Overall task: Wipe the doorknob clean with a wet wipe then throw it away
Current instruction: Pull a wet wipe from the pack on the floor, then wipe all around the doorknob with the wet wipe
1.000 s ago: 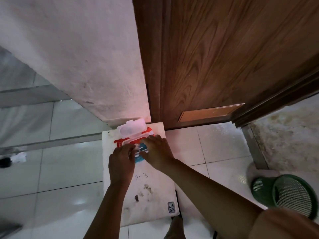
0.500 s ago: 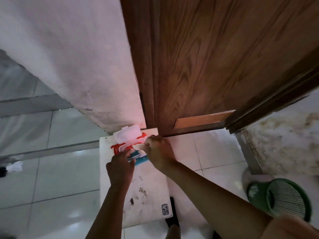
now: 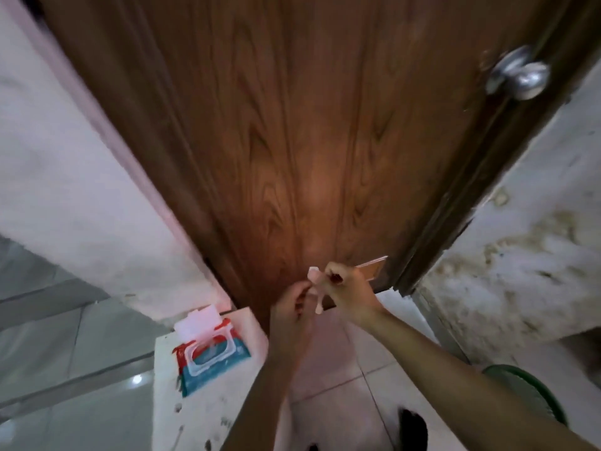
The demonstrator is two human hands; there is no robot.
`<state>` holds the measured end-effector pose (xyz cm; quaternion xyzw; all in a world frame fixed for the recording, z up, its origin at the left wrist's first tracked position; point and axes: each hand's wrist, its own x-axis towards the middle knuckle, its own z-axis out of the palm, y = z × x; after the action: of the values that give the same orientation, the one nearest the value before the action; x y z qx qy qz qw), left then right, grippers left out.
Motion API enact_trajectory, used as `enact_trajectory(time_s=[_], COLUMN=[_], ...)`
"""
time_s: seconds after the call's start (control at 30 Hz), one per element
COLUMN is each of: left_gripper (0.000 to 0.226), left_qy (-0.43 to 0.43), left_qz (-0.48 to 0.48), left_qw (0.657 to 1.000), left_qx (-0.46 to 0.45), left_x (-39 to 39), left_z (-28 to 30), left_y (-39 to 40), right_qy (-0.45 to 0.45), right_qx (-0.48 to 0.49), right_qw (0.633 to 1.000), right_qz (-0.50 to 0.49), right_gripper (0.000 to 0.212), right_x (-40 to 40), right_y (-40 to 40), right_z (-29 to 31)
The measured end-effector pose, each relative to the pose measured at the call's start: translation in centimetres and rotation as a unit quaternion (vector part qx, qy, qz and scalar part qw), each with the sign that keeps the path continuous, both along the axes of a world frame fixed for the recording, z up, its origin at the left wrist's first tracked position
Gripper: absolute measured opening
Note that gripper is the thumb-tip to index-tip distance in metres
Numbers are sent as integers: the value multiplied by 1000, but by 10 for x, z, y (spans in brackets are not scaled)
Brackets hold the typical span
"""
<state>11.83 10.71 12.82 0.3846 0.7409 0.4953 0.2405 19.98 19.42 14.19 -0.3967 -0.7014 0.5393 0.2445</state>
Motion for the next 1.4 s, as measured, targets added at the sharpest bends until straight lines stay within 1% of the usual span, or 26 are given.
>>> enact_trajectory(time_s=[0.07,0.17,0.27,0.33,0.47,0.57,0.63,0.7,0.8,0.83,0.87,0.93,1.03,1.1,1.17,1.23,1.3,1.4], left_gripper=[8,5,14,16,16,16,15,14,14,15,17,21,25,28,32,29,26,25], left_qy=[-18,-12,-1,-47,-203,-272,-300,-316,-336,-339,-338,-327,-296,-251,-192,-160,-147,-157], left_qz=[-38,-71,-97,-94,-32,-24,-37,-52,-73,-81,-89,-108,-139,-149,-135,-106,-87,-93], left_qw=[999,997,995,993,978,961,952,947,938,937,937,939,945,956,971,980,983,980], left_qx=[18,33,37,45,40,43,42,35,28,24,18,10,16,26,37,55,73,75], left_x=[23,55,90,109,142,163,177,187,196,198,200,203,206,207,205,200,191,179], left_z=[19,41,63,75,90,101,107,109,113,115,118,121,125,129,131,133,132,132], left_y=[19,47,81,102,144,166,180,190,201,203,207,213,218,221,225,229,233,239], right_qy=[33,85,107,111,140,139,143,154,191,212,233,255,253,257,254,238,225,212], right_qx=[-19,-43,-41,-35,-55,-38,-22,-16,-43,-66,-86,-97,-90,-93,-97,-96,-85,-76], right_qw=[999,995,992,988,978,972,966,963,963,960,955,951,955,955,955,959,962,963], right_qz=[-27,-22,-61,-98,-147,-187,-213,-220,-185,-171,-161,-147,-128,-118,-115,-120,-131,-149], right_gripper=[37,32,39,40,37,41,42,37,15,7,7,12,14,16,20,26,31,32], right_x=[28,69,114,138,188,216,229,240,250,252,254,256,257,258,259,258,257,254], right_y=[19,42,70,89,129,149,162,172,185,188,191,198,205,209,212,214,216,217], right_z=[13,34,51,60,74,86,92,98,106,108,109,112,115,119,122,125,126,125])
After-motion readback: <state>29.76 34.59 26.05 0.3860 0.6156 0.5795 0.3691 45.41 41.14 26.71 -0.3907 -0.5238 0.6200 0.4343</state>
